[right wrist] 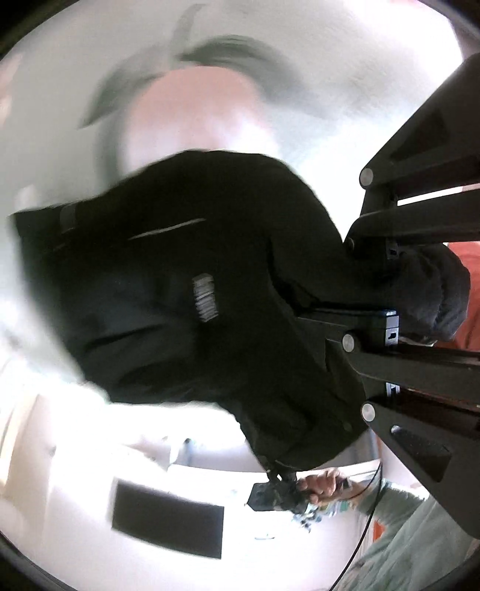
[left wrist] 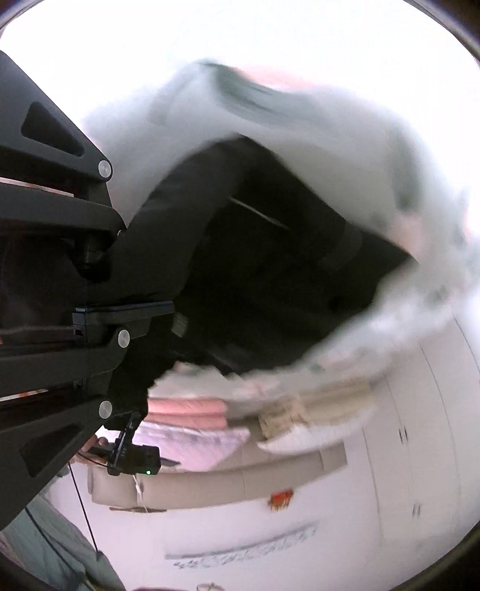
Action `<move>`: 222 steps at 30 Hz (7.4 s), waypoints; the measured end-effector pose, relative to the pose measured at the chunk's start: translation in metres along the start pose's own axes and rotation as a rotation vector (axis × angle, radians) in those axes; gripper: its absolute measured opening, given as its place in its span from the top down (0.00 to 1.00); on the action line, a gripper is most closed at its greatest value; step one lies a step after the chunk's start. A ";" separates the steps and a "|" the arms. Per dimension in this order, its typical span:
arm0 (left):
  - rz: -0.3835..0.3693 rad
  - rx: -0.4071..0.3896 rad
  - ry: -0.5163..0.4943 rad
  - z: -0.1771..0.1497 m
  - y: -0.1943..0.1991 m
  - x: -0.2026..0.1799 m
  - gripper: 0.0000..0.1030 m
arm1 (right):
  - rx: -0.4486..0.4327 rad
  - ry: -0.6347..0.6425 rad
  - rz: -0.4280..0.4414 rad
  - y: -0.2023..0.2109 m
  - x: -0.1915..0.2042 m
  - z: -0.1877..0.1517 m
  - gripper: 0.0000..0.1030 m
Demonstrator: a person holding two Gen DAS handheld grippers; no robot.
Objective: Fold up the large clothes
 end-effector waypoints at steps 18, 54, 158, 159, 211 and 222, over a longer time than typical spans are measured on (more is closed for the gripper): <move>0.098 -0.028 0.191 0.271 -0.145 0.042 0.81 | 0.000 -0.284 -0.048 -0.044 -0.065 0.281 0.82; 0.484 -0.032 -0.272 0.243 -0.044 0.000 0.22 | -0.229 0.075 -0.480 0.012 -0.012 0.249 0.28; 0.499 -0.178 -0.153 0.147 -0.091 -0.028 0.33 | -0.232 0.057 -0.405 -0.062 0.049 0.171 0.17; 0.499 -0.200 -0.119 0.146 -0.079 -0.018 0.29 | -0.228 0.041 -0.421 -0.057 0.041 0.161 0.17; -0.008 -0.151 -0.089 0.170 -0.073 0.041 0.79 | -0.080 0.038 0.059 -0.098 -0.037 0.135 0.55; -0.058 -0.356 -0.179 0.076 0.075 -0.006 0.91 | -0.070 0.273 0.094 -0.083 0.097 0.070 0.56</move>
Point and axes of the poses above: each gripper's, at about its wrist camera, not at the fingertips, and y roughly against the way its jaws point, x to its left, z to its top, the point moved 3 cm from there along -y, roughly the way its jaws point, and after that the axes turned 14 degrees about x, right-handed, at the moved point
